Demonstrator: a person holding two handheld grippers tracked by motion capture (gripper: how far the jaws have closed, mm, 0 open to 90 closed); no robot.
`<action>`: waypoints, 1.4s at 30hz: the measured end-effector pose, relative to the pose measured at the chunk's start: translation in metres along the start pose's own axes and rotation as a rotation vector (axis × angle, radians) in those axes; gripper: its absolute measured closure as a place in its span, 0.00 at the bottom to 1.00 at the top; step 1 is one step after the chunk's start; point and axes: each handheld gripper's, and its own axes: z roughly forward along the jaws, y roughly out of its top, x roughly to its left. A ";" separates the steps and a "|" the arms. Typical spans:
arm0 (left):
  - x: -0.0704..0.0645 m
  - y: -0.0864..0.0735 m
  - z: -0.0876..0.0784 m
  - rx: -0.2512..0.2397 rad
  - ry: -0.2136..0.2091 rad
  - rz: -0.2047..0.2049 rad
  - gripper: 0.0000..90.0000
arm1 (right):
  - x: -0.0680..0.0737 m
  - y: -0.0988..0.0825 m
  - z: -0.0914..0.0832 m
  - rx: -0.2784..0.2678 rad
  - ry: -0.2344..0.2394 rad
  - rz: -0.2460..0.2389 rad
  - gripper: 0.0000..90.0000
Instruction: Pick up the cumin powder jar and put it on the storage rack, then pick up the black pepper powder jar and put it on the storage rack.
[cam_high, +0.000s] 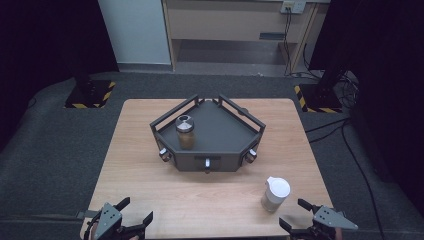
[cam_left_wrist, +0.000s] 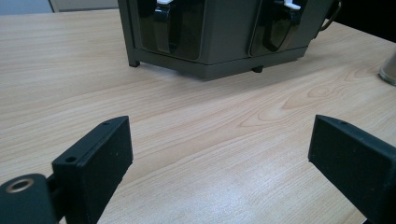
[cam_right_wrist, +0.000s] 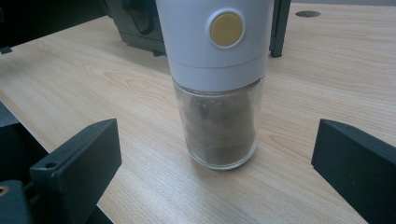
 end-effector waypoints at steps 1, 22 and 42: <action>0.000 0.000 0.000 0.000 0.000 0.000 0.06 | 0.000 0.000 0.000 0.000 0.000 0.000 0.02; 0.001 0.000 -0.001 -0.004 -0.004 -0.003 0.06 | -0.001 0.000 0.000 0.004 -0.001 -0.001 0.02; -0.002 0.002 0.001 0.019 -0.002 0.027 0.05 | 0.009 0.015 0.006 0.027 -0.011 -0.043 0.01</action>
